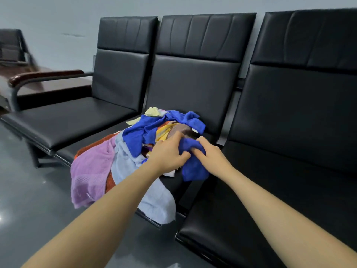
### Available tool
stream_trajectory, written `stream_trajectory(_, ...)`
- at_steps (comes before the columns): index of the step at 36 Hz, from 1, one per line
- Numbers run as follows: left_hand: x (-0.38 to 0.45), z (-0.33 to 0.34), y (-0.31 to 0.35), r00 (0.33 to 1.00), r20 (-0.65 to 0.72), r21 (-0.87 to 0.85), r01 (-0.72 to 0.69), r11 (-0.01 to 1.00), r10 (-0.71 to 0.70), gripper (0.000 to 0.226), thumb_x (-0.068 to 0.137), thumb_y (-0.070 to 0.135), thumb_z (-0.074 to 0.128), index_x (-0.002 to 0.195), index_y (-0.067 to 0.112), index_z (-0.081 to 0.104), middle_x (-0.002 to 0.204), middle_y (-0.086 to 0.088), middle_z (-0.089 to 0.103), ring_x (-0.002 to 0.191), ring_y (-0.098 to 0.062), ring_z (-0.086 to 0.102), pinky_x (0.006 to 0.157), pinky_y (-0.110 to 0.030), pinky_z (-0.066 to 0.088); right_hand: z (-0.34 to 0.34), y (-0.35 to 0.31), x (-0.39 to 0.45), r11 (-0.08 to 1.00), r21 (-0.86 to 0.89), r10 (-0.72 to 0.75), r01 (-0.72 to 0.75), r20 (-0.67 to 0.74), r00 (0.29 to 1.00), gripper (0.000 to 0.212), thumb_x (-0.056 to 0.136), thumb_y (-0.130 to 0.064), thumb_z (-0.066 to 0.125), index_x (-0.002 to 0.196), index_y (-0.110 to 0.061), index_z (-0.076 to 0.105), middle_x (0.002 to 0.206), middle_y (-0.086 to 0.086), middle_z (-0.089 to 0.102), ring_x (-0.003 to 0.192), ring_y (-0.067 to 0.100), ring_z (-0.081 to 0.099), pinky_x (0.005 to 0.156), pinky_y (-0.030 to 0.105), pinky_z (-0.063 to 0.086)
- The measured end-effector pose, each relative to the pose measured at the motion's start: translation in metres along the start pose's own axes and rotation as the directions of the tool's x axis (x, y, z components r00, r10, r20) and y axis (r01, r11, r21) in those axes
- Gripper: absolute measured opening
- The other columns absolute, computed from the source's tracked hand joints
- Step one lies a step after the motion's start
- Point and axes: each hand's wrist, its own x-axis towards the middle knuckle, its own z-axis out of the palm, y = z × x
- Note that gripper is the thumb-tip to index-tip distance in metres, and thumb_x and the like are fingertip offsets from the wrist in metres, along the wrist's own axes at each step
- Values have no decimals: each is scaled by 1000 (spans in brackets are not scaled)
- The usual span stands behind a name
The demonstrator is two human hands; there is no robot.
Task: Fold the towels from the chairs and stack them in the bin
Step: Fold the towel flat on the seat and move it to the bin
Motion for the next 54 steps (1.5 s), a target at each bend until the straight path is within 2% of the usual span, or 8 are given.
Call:
stream_trajectory(6,1,-11,31,992,84,-74,-87,993,93,51,76,21,64,120,13,40,107,-3,54,95,-21,55,78,-37,48,-43,-6,-23,998,-24,59,-61,-91,994,21,90,-47,52,88,-28,43,86,-2,62,83,23,59,76,41,49)
stream_trajectory(17,22,29,98,966,175,-142,-168,975,192,13,95,19,49,101,8,54,100,-9,55,92,-28,54,83,-42,44,-120,35,-82,965,-230,91,-128,-164,982,34,98,-40,44,67,-26,47,70,-6,54,77,21,55,76,44,48)
stream_trajectory(20,19,47,126,971,200,-220,-87,972,132,26,98,28,44,74,20,40,80,-2,52,78,-23,49,72,-35,41,-133,49,-100,882,-409,178,-232,-166,970,31,100,-41,38,89,-23,61,97,-2,59,94,21,56,77,35,43)
stream_trajectory(24,13,69,151,970,230,-317,1,949,76,27,99,32,42,81,14,52,86,-7,62,87,-26,56,77,-36,43,-137,72,-118,823,-527,67,-210,-277,959,27,99,-34,45,114,-22,64,108,0,56,96,22,52,83,33,38)
stream_trajectory(31,16,84,176,976,218,-288,67,955,-3,33,100,35,37,85,12,55,80,-1,59,82,-22,53,68,-30,31,-130,77,-145,966,-229,48,-122,-306,951,16,88,-32,63,86,-20,53,73,-7,54,64,9,50,61,28,44)
stream_trajectory(43,17,71,172,948,302,-360,16,933,100,29,100,41,38,113,17,50,94,-3,65,84,-20,61,80,-39,51,-124,71,-140,971,-213,40,-112,-318,947,8,89,-11,57,93,-18,57,84,-5,60,74,14,57,71,31,47)
stream_trajectory(49,18,57,172,934,307,-64,-172,983,184,28,96,43,45,112,21,47,102,2,58,95,-21,57,76,-35,45,-138,59,-137,959,221,271,-176,-541,797,8,98,-8,42,95,-15,46,80,-2,55,67,9,49,58,15,39)
stream_trajectory(54,22,46,186,966,212,57,-160,985,145,25,96,24,38,115,14,51,112,-7,48,99,-32,53,81,-36,38,-156,44,-138,964,172,266,-204,-554,789,6,101,-14,33,97,-16,38,73,-1,51,63,15,47,56,25,38)
